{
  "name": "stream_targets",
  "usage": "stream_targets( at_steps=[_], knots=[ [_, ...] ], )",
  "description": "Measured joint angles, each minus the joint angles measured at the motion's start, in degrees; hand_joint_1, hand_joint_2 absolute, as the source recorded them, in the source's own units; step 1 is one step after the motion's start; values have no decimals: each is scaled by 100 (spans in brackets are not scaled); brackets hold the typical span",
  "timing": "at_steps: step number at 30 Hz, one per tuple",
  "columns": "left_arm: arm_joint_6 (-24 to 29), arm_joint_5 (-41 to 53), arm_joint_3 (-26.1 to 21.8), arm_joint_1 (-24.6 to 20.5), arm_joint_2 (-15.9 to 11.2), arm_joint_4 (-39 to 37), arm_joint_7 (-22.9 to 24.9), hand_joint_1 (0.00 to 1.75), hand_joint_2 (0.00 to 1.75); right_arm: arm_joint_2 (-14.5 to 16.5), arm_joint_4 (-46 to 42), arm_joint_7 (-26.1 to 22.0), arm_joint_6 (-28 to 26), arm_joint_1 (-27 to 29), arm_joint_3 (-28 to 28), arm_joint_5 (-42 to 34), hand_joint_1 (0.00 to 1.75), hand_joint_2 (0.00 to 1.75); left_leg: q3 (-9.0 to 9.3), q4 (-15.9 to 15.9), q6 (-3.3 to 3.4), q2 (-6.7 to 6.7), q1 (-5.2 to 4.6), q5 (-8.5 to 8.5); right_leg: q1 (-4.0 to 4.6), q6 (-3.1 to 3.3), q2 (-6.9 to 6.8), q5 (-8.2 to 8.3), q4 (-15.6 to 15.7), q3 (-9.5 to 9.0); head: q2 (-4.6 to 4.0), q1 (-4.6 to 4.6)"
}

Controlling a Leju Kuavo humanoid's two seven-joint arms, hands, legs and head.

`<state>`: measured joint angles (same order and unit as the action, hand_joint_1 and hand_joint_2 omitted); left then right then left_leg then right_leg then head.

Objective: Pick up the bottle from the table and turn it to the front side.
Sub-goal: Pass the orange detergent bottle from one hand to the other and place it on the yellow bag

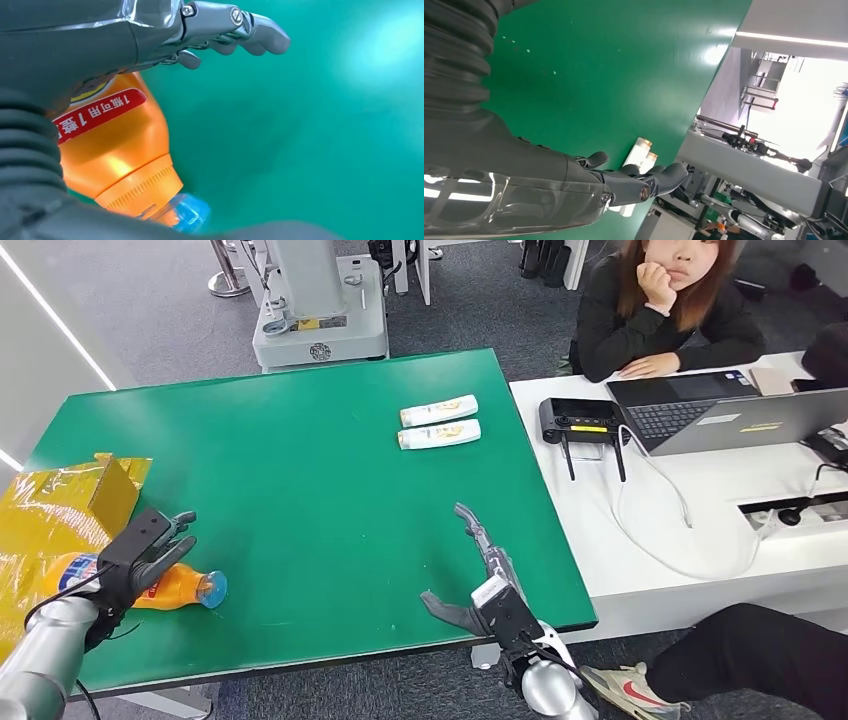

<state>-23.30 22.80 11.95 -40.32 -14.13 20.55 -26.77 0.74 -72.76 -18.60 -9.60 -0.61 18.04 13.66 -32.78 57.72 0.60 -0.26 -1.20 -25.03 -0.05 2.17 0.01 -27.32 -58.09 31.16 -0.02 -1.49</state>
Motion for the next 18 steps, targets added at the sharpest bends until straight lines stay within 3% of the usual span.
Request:
stream_targets(
  at_steps=[6, 9, 12, 15, 18],
  knots=[
    [304, -1045, -220, 591, 372, 446, -1246, 0, 0, 0, -8, -2, -19, 42, -1, 37, 0, 175, -4, 1, -6, 0, 1, 5, 0, 5, -2, -3, 0, 14, 0, -1],
    [437, -2145, -381, 1186, 742, 1419, -1328, 0, 0, 0, -17, -30, -63, 97, -1, 37, 0, 175, -35, 9, -5, 2, 2, 5, 0, 4, 0, -2, 0, 43, 0, 1],
    [643, -2933, -567, 1696, 1285, 2496, -1342, 0, 0, 2, -13, -113, -125, 112, 0, 18, 0, 175, -95, 26, 1, -3, 10, 10, 2, -5, -7, 4, 0, 90, 0, -3],
    [1050, -3207, -718, 2030, 1818, 3653, -1346, 0, 0, 4, -2, -214, -186, 104, 18, -57, 0, 175, -134, 38, 8, -5, 12, 10, 4, -15, -7, 12, 0, 117, 0, -3],
    [1655, -3002, -746, 2242, 2175, 4769, -1347, 0, 0, 4, 7, -286, -277, 88, 73, -147, 0, 175, -149, 46, 18, -3, 12, 3, 4, -18, -5, 13, 1, 128, 0, -3]
  ],
)
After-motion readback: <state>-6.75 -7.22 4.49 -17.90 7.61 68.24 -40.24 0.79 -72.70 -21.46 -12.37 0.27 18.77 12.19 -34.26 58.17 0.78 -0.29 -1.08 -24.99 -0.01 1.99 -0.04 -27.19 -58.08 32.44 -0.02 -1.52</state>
